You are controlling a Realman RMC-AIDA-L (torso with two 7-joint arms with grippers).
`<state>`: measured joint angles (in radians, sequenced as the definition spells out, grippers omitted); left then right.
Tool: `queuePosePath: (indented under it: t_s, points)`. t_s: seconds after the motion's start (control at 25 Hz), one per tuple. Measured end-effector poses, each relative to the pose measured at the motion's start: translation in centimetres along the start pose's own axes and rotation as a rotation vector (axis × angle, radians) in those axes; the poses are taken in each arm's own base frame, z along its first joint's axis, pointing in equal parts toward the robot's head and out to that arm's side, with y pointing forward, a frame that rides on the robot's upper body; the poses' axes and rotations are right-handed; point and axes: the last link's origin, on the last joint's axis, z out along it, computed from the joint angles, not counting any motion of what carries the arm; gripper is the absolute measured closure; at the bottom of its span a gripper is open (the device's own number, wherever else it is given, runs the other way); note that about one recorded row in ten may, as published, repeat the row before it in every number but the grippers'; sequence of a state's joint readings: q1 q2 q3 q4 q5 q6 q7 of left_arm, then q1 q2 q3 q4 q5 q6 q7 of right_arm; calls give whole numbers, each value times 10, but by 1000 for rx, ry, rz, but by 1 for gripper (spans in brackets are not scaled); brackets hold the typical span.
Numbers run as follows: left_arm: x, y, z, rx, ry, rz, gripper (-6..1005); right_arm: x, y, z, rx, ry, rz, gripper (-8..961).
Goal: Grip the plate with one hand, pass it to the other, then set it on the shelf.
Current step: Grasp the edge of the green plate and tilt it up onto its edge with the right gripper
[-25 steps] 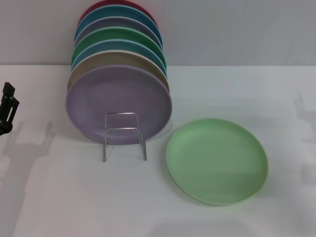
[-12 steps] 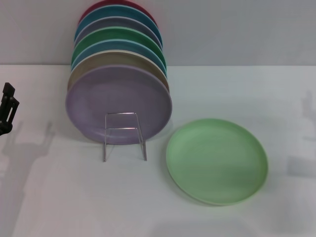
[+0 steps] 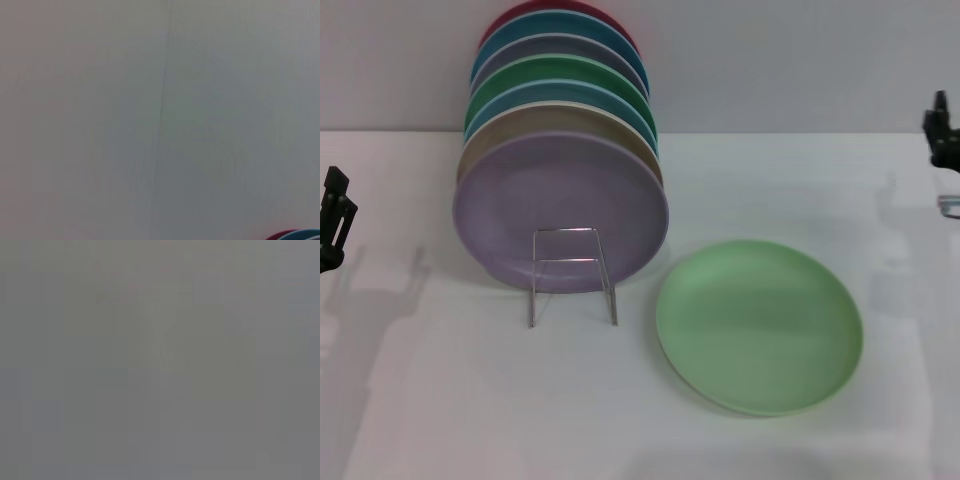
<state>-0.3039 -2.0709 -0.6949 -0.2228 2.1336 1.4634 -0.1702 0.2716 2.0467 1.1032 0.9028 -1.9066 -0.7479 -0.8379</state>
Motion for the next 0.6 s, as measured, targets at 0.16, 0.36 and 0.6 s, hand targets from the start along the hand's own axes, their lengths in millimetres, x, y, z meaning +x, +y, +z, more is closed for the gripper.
queuePosePath:
  t_s: [0.16, 0.36, 0.6]
  points:
    - [0, 0, 1, -1, 1, 0, 257, -7, 5, 6, -59, 74, 9, 282]
    - [0, 0, 1, -3, 2, 1, 256, -18, 0, 11, -196, 167, 89, 282]
    - [1, 1, 3, -6, 5, -2, 256, -28, -13, 20, -416, 314, 202, 283]
